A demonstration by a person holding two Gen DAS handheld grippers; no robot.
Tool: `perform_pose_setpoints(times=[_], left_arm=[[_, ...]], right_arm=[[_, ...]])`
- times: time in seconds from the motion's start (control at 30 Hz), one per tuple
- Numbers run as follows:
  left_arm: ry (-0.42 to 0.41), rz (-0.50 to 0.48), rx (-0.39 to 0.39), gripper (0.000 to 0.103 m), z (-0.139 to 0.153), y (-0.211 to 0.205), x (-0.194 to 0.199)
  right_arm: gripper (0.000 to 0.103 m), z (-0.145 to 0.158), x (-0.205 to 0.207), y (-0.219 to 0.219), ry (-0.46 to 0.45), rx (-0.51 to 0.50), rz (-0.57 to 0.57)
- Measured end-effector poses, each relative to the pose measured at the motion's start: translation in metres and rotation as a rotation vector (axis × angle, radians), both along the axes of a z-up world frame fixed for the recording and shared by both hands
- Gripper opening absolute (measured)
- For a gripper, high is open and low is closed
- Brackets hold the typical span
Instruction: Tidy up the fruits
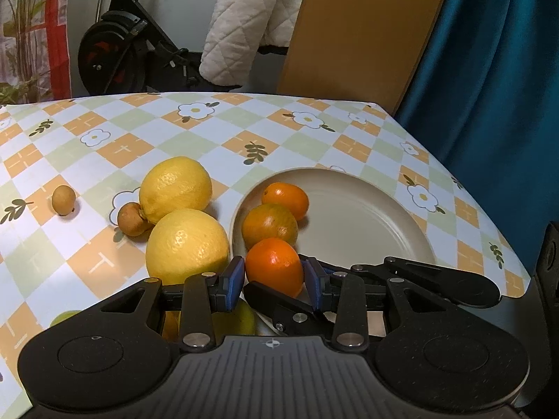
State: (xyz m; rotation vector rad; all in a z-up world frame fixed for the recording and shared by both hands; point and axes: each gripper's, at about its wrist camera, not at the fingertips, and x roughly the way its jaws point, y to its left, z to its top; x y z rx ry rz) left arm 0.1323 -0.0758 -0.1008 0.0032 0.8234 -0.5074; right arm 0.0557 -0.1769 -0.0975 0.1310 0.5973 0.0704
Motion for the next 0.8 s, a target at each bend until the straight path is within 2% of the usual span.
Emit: perform_pose_setpoints(times=[0.4, 0.8], left_arm=[[-0.005, 0.013, 0.001, 0.040, 0.000, -0.001, 0.005], [-0.083, 0.010, -0.004, 0.040, 0.024, 0.011, -0.015]], right_arm=[[0.033, 0.001, 0.011, 0.003, 0.020, -0.019, -0.018], [0.042, 0.017, -0.008, 0.008, -0.026, -0.054, -0.046]])
